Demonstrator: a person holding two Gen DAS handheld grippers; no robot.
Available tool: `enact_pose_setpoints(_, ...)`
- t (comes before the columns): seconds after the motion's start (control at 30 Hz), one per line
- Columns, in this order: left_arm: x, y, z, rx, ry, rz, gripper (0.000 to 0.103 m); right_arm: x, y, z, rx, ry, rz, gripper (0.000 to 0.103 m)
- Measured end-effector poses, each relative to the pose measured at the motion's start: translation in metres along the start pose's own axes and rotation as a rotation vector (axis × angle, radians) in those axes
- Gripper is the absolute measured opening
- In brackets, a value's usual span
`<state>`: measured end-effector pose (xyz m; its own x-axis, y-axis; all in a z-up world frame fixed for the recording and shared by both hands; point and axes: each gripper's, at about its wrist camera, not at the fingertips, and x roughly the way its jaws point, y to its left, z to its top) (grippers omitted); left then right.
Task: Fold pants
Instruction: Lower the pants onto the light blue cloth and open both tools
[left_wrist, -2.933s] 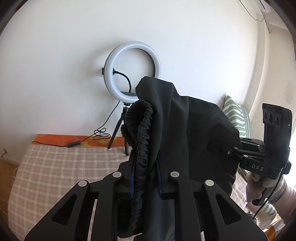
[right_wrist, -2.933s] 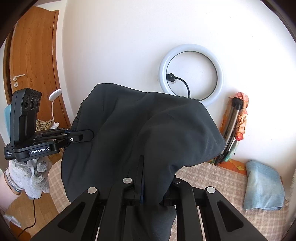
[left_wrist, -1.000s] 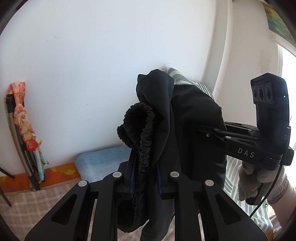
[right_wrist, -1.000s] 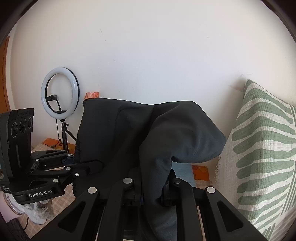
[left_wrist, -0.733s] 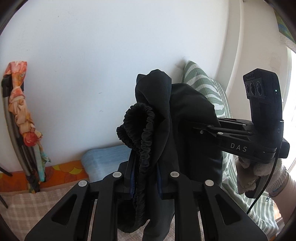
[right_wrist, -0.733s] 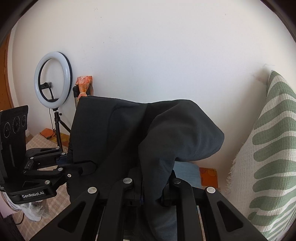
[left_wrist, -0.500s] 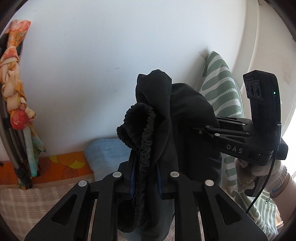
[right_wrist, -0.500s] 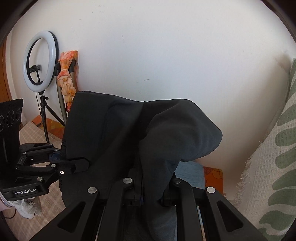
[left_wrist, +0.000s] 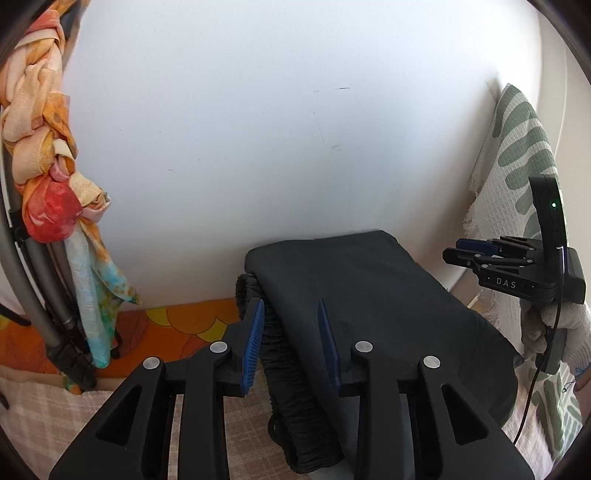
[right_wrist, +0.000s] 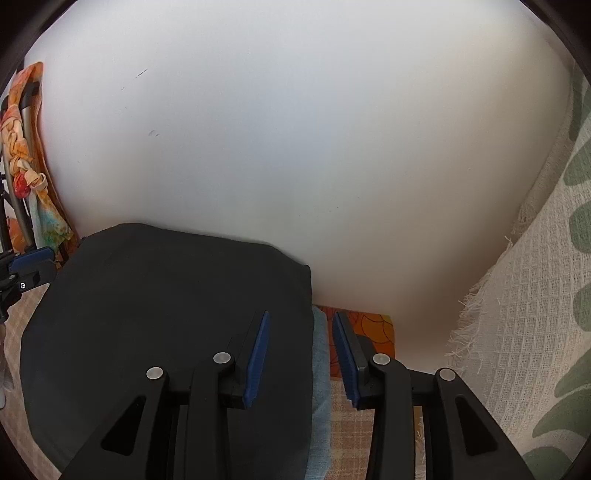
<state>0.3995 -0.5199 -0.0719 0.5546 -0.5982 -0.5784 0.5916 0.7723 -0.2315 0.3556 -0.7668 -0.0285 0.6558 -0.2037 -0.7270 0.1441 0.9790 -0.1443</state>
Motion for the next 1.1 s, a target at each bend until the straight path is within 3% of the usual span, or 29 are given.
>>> enact_pose_setpoints(0.13, -0.011, 0.003, 0.001, 0.013, -0.007, -0.009, 0.029, -0.025, -0.003, -0.012, 0.018, -0.050, -0.012, 0.037)
enact_pose_setpoints(0.4, -0.046, 0.000, -0.007, 0.073, 0.008, -0.021, 0.029, -0.073, 0.011, -0.034, 0.099, -0.091, 0.056, 0.037)
enact_pose_setpoints(0.57, -0.082, -0.011, -0.008, 0.106, -0.010, -0.021, 0.030, -0.103, 0.017, -0.044, 0.150, -0.107, 0.085, 0.044)
enact_pose_setpoints(0.67, -0.100, -0.025, -0.009, 0.139, -0.028, -0.016, 0.049, -0.123, 0.022, -0.054, 0.170, -0.116, 0.090, 0.048)
enact_pose_setpoints(0.8, -0.127, -0.033, -0.010, 0.144, -0.045, -0.031, 0.052, -0.151, 0.037, -0.068, 0.194, -0.139, 0.081, 0.059)
enact_pose_setpoints(0.9, -0.148, -0.033, -0.013, 0.139, -0.058, -0.043, 0.067, -0.170, 0.049, -0.076, 0.199, -0.161, 0.069, 0.070)
enact_pose_setpoints(1.03, -0.172, -0.030, -0.020, 0.126, -0.058, -0.051, 0.073, -0.199, 0.074, -0.082, 0.183, -0.202, 0.011, 0.092)
enact_pose_setpoints(1.1, -0.182, -0.030, -0.025, 0.129, -0.054, -0.057, 0.078, -0.215, 0.082, -0.086, 0.190, -0.219, 0.000, 0.094)
